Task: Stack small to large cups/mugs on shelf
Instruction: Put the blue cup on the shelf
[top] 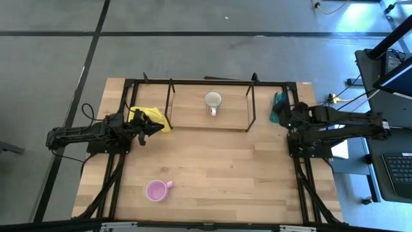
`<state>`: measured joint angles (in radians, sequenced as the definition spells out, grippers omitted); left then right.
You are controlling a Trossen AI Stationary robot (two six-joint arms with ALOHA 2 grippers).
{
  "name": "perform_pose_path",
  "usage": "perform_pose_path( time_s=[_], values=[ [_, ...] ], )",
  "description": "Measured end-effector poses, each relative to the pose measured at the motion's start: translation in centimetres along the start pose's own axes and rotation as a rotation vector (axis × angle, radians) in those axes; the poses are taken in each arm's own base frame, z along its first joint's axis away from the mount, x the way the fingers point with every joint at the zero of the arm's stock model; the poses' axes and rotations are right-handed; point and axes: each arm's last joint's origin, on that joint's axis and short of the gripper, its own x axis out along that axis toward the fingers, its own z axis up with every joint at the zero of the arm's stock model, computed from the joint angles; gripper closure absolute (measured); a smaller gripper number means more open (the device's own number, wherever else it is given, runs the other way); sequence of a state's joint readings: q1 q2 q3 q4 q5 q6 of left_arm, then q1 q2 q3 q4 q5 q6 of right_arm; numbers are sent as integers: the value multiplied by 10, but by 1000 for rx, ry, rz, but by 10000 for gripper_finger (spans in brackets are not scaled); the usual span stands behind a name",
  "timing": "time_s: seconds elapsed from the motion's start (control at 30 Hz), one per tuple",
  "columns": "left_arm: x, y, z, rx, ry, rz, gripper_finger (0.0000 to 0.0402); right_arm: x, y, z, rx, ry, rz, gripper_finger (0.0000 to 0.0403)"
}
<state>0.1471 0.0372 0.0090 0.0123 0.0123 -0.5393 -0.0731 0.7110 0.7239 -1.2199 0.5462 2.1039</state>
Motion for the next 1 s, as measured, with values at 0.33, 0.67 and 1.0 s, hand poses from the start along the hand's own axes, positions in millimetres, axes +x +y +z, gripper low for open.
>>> perform_pose_path(
  time_s=[0.33, 0.67, 1.0],
  values=[
    [0, 0, 0, 0, 0, 0, 388, -13, 28, 18, -104, -261, -8, 302],
    [0, 0, 0, 0, 0, 0, 388, 16, 64, 32, -162, -211, -18, 399],
    [0, 0, 0, 0, 0, 1, 388, 30, 119, 109, -341, -109, -216, 401]
  ],
)
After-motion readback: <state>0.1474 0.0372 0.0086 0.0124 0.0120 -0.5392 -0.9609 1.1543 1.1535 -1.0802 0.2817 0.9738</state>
